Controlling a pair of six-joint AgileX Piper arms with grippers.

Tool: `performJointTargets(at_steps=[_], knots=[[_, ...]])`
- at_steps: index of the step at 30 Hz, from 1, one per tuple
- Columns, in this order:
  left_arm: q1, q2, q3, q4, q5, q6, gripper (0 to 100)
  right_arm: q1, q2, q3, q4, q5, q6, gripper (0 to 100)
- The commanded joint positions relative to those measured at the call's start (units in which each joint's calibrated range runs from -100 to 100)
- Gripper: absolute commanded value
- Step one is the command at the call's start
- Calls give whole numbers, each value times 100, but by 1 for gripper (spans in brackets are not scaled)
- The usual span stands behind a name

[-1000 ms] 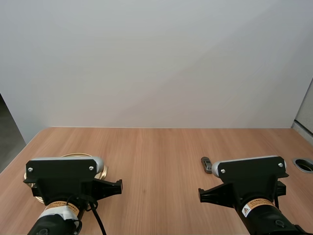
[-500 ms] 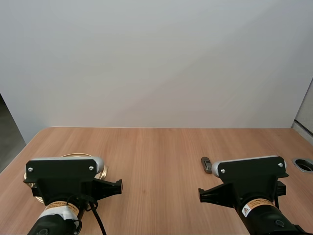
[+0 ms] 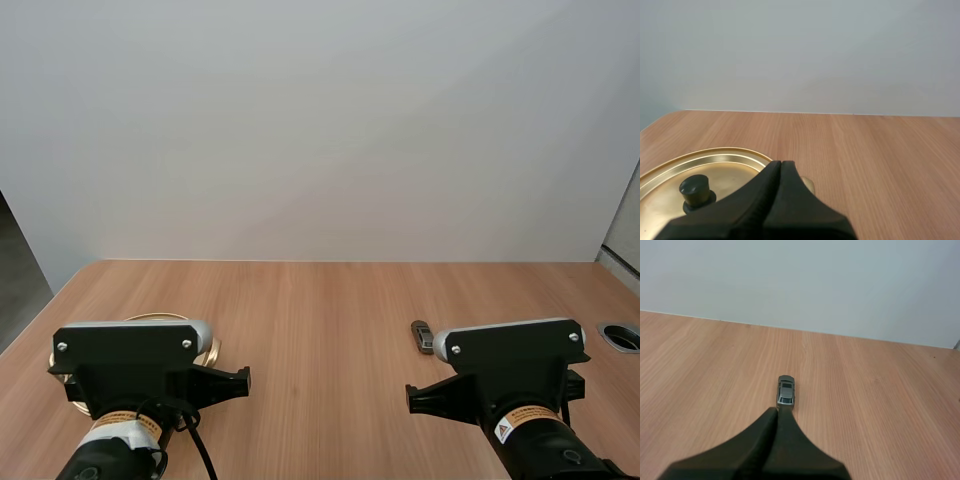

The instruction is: Open the pot, put the car inside, and close it

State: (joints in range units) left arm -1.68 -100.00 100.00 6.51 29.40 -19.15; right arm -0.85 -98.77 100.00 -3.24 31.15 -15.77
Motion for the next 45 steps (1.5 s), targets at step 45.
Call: performJointTargets(at_steps=[45], knots=[[395,5598,-7117,942,7030,3018,0,69,1198,-3240,67,3704,-1721,0]])
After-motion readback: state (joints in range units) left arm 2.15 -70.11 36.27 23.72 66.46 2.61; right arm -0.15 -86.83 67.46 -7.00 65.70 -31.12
